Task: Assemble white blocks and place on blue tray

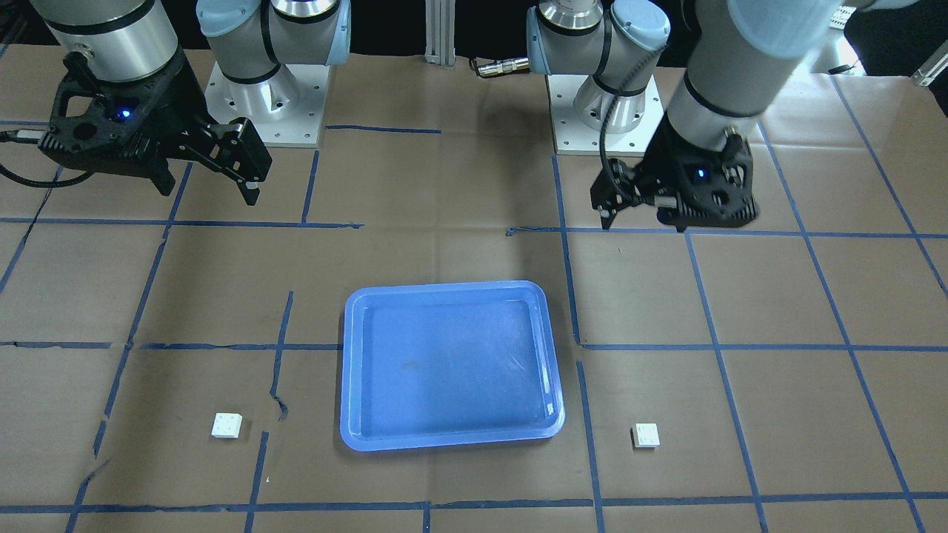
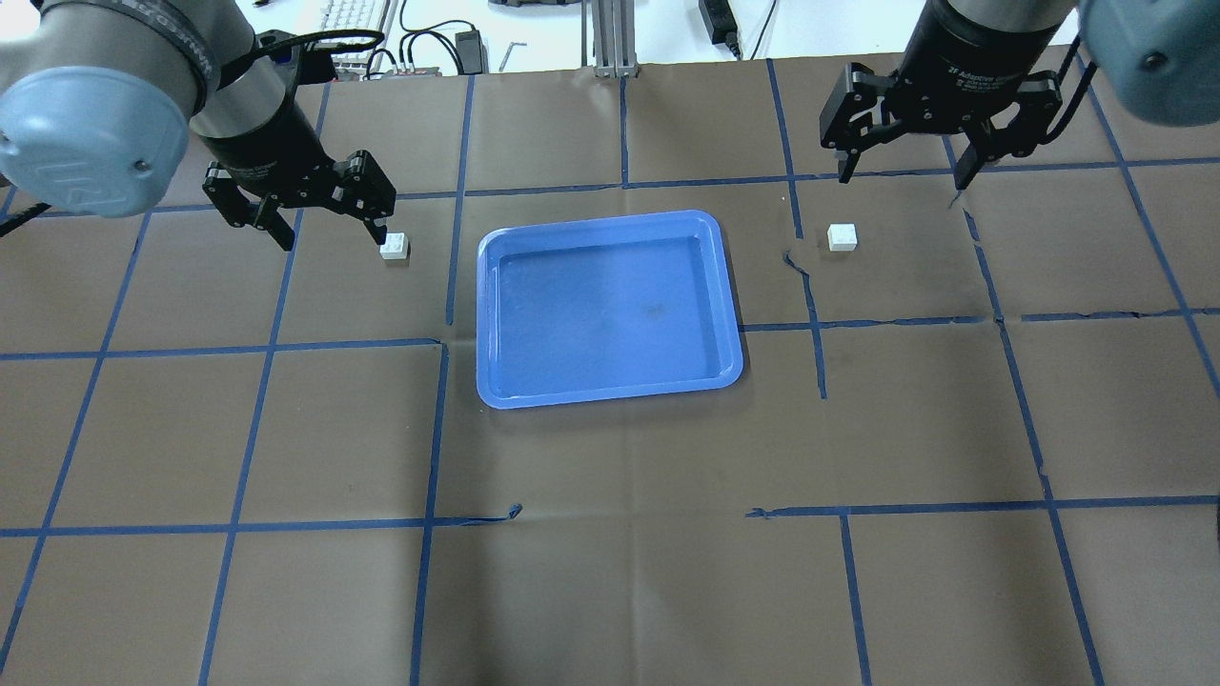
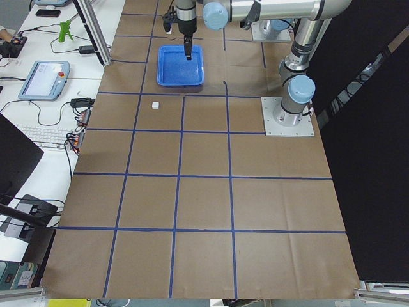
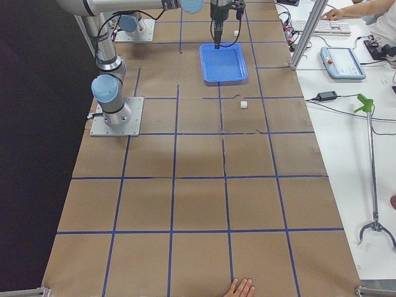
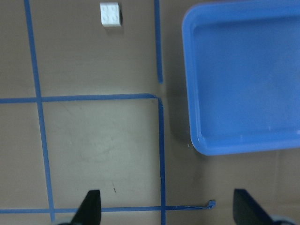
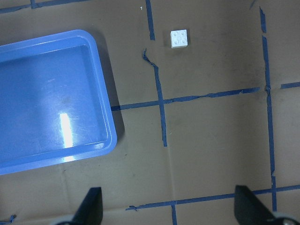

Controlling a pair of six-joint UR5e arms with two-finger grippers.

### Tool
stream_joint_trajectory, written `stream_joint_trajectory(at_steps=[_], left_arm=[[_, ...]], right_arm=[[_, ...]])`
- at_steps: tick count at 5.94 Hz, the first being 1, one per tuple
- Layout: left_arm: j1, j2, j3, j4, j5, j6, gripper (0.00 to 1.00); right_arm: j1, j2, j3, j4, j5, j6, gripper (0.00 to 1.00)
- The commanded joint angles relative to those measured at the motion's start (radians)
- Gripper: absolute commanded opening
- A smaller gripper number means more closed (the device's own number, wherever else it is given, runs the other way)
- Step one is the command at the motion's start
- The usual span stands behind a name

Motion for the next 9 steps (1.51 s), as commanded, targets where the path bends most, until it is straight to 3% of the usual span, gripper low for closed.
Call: stream_joint_trajectory(at_steps=[1,3,4,9], left_arm=[[0.096,-0.191,-0.020,0.194,0.007,0.166,0.99],[0.109,-0.336,-0.050,0.440,0.006,0.176,0.99],[0.108,-0.376,-0.047,0.482,0.001,0.175,0.99],[0.056,-0.387,-0.001,0.486,-0.005,0.118,0.99]], right_arm=[[0.000,0.000,0.002,0.006,-0.001,0.000,1.00],[0.000,0.000,0.003,0.006,-0.001,0.000,1.00],[0.000,0.000,0.003,0.007,-0.001,0.000,1.00],[-0.006,-0.003,-0.007,0.010,0.013,-0.043,1.00]])
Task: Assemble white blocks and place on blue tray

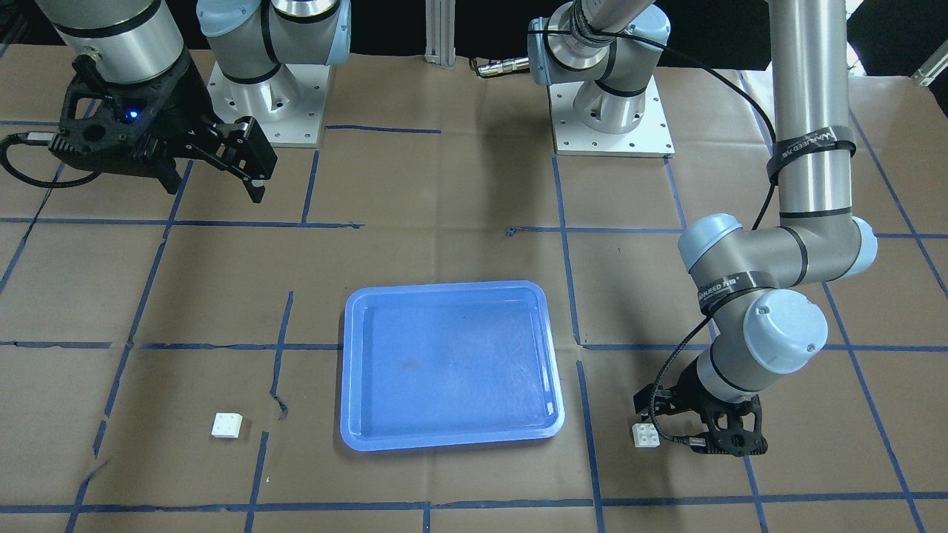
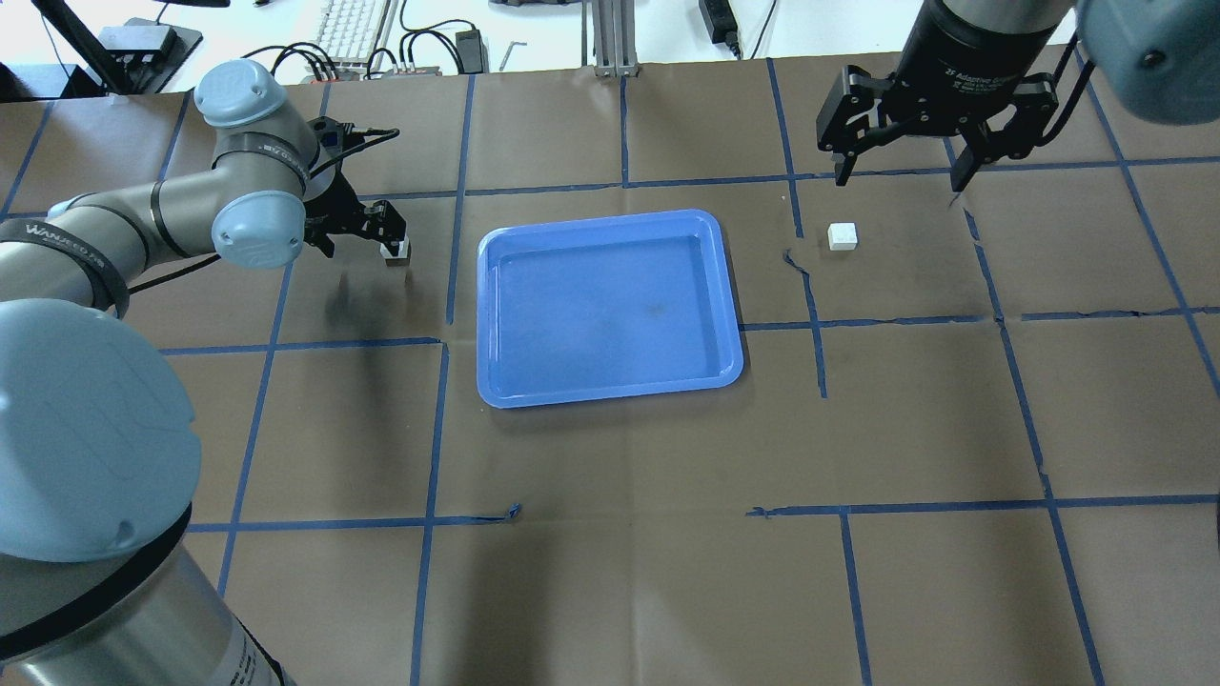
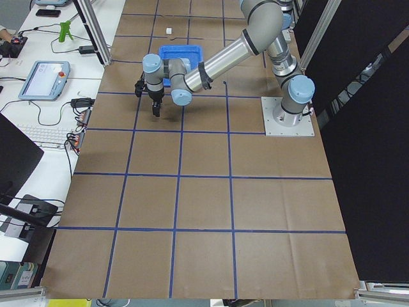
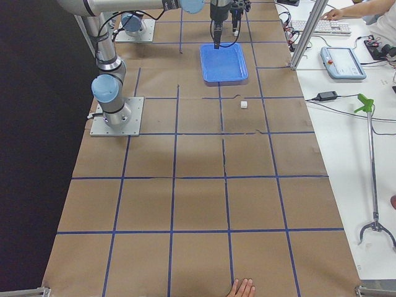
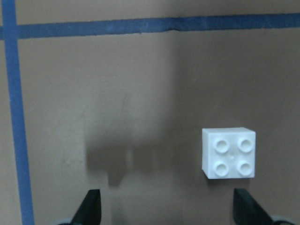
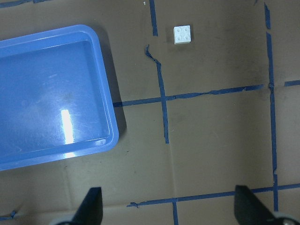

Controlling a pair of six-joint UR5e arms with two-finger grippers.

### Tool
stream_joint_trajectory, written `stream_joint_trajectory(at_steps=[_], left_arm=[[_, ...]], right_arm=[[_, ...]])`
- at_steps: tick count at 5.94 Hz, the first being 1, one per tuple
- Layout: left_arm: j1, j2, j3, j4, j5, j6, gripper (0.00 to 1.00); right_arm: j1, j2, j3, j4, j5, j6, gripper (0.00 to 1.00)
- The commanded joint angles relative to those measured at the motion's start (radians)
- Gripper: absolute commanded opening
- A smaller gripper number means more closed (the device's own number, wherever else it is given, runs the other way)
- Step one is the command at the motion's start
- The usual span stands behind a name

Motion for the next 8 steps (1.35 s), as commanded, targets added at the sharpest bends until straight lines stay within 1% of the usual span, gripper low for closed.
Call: stream_joint_trajectory(at_steps=[1,2,3,4,5,6,7,8], left_arm=[[-0.012,-0.025,0.016,0.030,-0.002,-0.008,0.99],[-0.015,-0.039,0.017,0.057,-0.002,-0.004,0.99],[-0.017,-0.041,0.017,0.057,-0.002,0.002,0.78],[-0.017,-0.039,0.016,0.057,-0.002,0.002,0.34],[-0.017,-0.038,0.017,0.057,-0.002,0.005,0.05],[-0.015,-0.036,0.017,0.057,0.000,0.008,0.00],[-0.022,-0.019,0.017,0.054,-0.002,0.014,0.00],[-0.107,0.016,0.010,0.039,0.001,0.051,0.00]], right_arm=[[-0.006,-0.002,0.003,-0.012,0.007,-0.234,1.00],[-0.012,0.002,0.004,-0.023,0.004,-0.464,1.00],[-0.031,0.004,0.009,-0.025,0.005,-0.606,1.00],[-0.057,0.019,0.009,-0.028,0.007,-0.908,1.00],[-0.083,0.057,0.009,-0.093,0.009,-1.220,1.00],[-0.104,0.095,0.004,-0.124,0.015,-1.431,1.00],[-0.135,0.126,0.004,-0.136,0.103,-1.620,1.00],[-0.208,0.177,0.003,-0.144,0.181,-1.792,1.00]])
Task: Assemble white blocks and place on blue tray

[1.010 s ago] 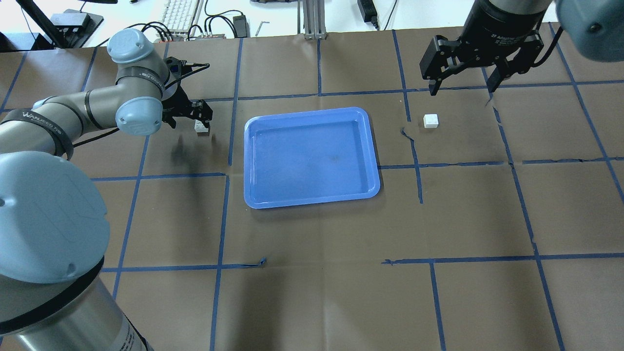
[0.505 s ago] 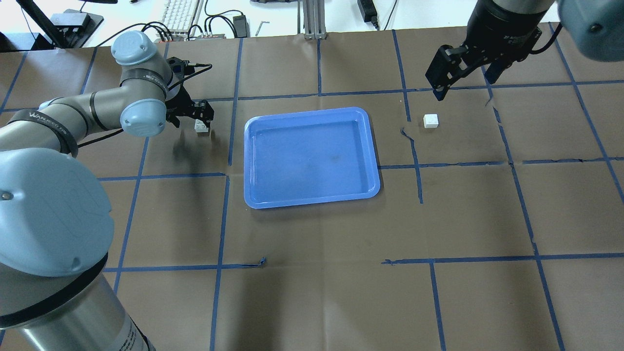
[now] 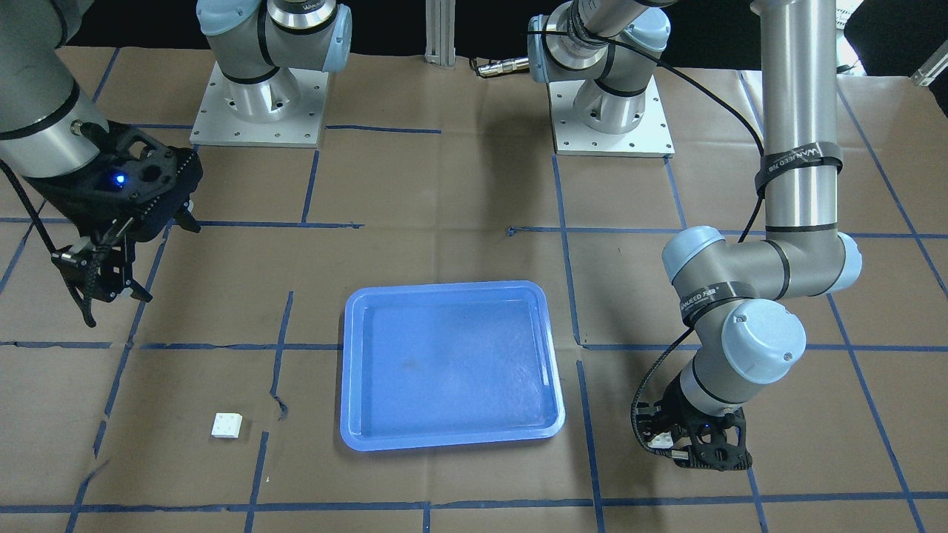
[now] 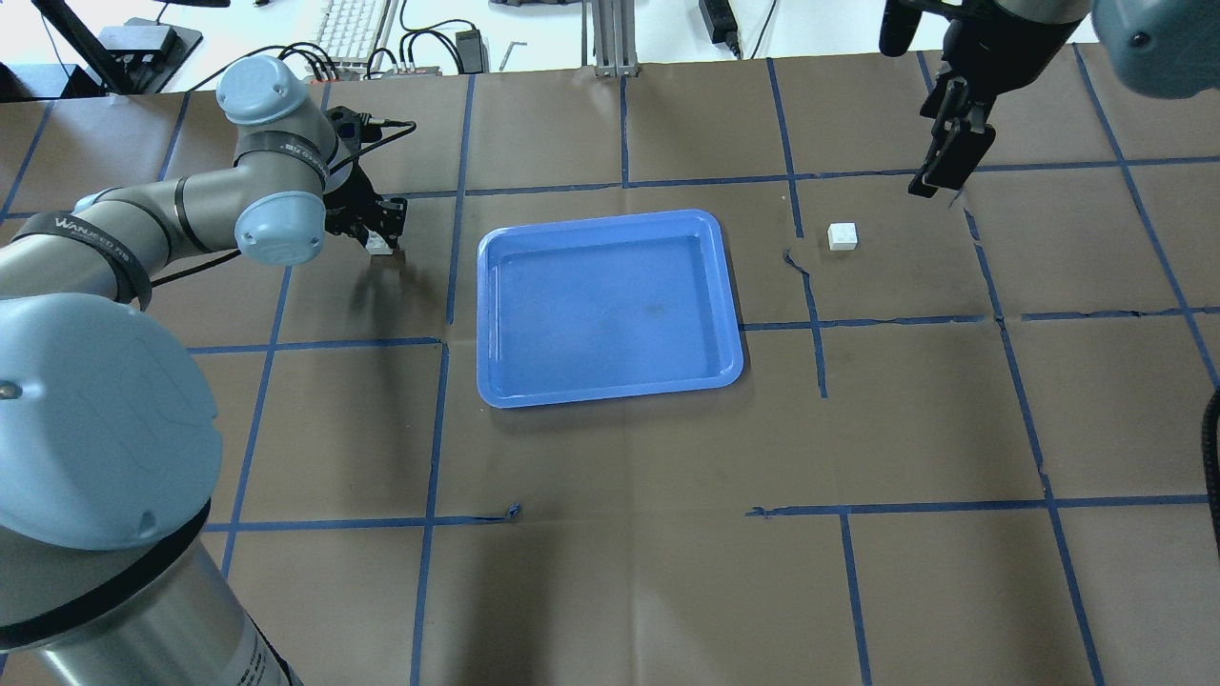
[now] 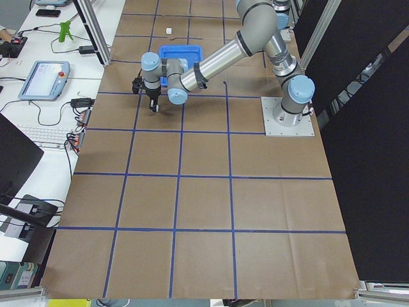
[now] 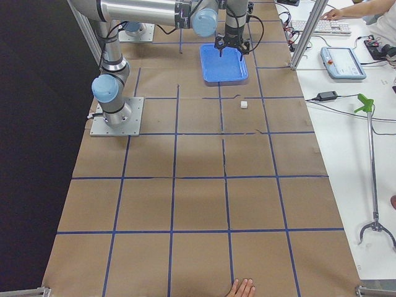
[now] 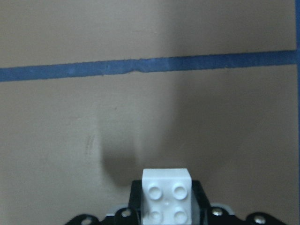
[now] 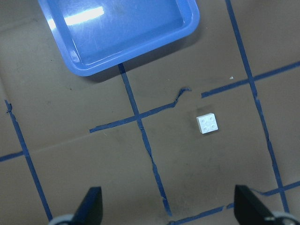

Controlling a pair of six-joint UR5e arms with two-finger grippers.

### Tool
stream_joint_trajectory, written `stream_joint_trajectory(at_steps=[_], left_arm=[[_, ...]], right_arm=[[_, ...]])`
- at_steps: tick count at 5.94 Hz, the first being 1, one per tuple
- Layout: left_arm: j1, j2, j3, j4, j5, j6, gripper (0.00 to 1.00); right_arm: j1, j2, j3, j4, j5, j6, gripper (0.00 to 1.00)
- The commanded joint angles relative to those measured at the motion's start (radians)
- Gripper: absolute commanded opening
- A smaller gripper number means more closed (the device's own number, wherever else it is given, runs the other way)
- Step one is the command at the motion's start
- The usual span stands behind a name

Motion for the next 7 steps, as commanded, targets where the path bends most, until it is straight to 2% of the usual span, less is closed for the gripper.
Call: stream_joint_trajectory(at_steps=[1,2,3,5,7], left_arm=[[-0.206,0.065,-0.021,-0.088,0.014,0.091,0.00],[-0.362,0.096,-0.013,-0.135,0.058,0.221,0.00],[-0.420,0.118,-0.005,-0.209,0.088,0.348,0.00],[-0.483,0.095,-0.027,-0.194,0.080,0.774,0.00],[-0.483,0.060,-0.025,-0.129,0.079,0.851,0.00]], right_arm=[[-0.135,0.101,0.000,-0.021,0.168,-0.321,1.00],[-0.180,0.171,0.000,-0.025,0.211,-0.395,1.00],[-0.203,0.244,0.002,-0.068,0.321,-0.475,1.00],[-0.248,0.360,0.005,-0.114,0.453,-0.506,1.00],[-0.249,0.453,0.044,-0.215,0.559,-0.508,1.00]])
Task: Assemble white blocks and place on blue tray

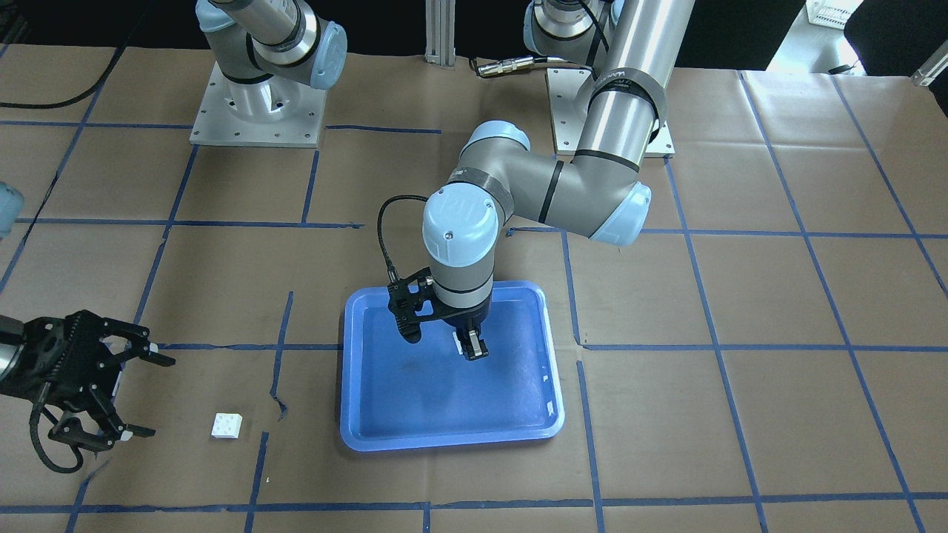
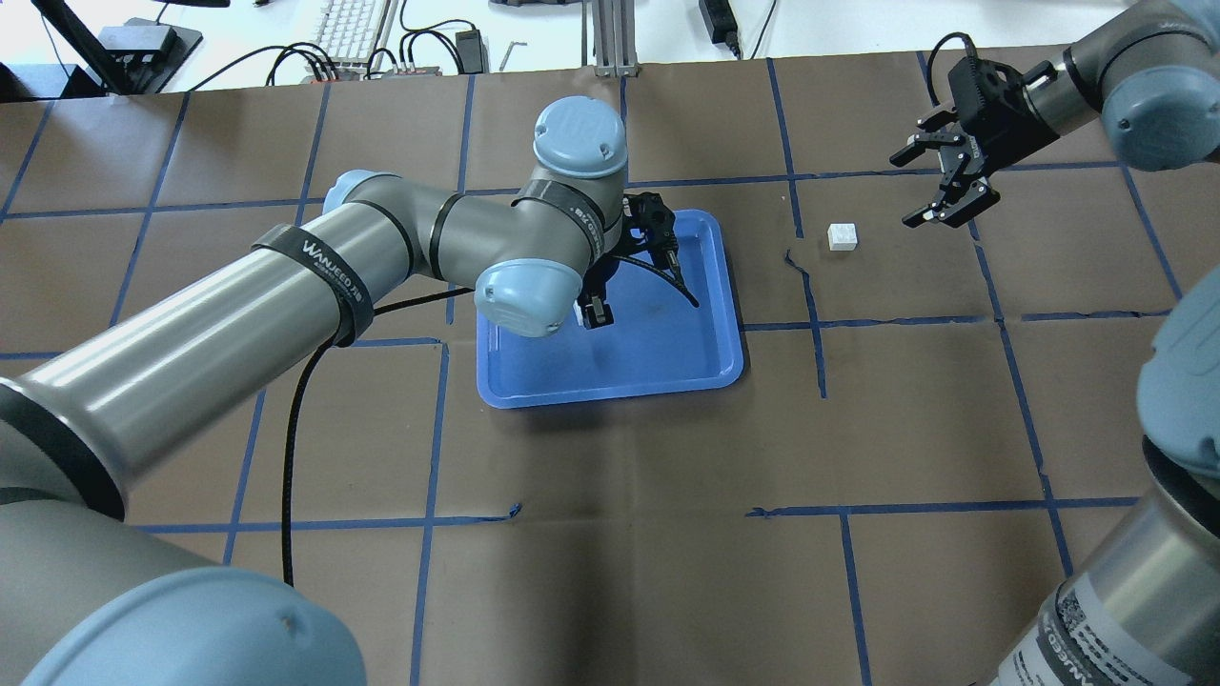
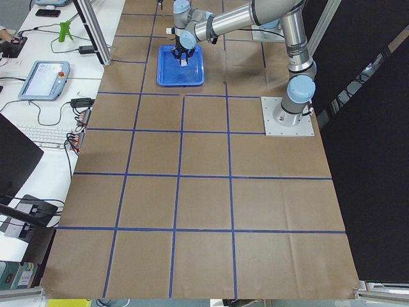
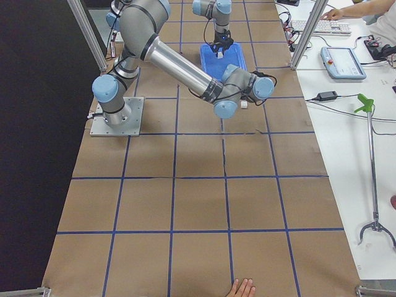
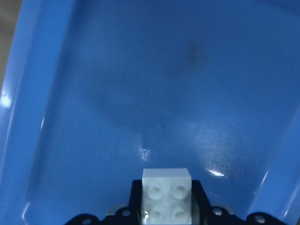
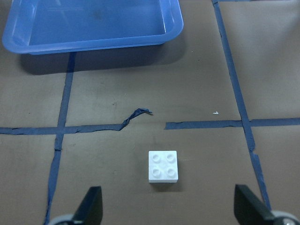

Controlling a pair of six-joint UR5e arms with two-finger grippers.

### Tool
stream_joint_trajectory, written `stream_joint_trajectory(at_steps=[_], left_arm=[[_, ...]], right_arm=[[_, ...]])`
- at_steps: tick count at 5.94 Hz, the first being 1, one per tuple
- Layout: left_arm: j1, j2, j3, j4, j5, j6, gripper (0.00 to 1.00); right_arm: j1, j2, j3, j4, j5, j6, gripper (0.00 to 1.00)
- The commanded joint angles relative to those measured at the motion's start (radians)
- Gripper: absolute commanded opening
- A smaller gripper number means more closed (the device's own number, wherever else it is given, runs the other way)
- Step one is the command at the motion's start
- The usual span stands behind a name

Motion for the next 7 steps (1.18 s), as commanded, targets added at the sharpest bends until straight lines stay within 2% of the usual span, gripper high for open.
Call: stream_joint_trajectory(at_steps=[1,2,3,4,5,6,7], left_arm=[[-0.002,-0.032,-0.004,0.072,0.000,0.066,0.00],[0.001,-0.049,-0.007,0.097,0.001,0.064,0.02],[0.005,-0.060,-0.016,0.111,0.001,0.054,0.11],[0.005,-0.060,-0.031,0.113,0.001,0.047,0.47],[0.005,-0.054,-0.048,0.108,-0.002,0.052,0.99],[0.007,-0.033,-0.036,0.097,0.003,0.056,0.99],[0.022,0.048,-0.013,-0.018,0.009,0.047,0.99]], right_arm=[[-0.001,0.059,0.079,-0.124,0.078,-0.001,1.00],[-0.001,0.061,0.133,-0.178,0.076,-0.002,1.00],[-0.001,0.074,0.153,-0.224,0.076,-0.002,1.00],[-0.001,0.079,0.153,-0.223,0.076,-0.002,1.00],[0.005,0.078,0.153,-0.221,0.076,-0.001,1.00],[0.010,0.076,0.153,-0.221,0.076,0.001,0.99],[0.010,0.076,0.150,-0.223,0.076,-0.001,0.80]])
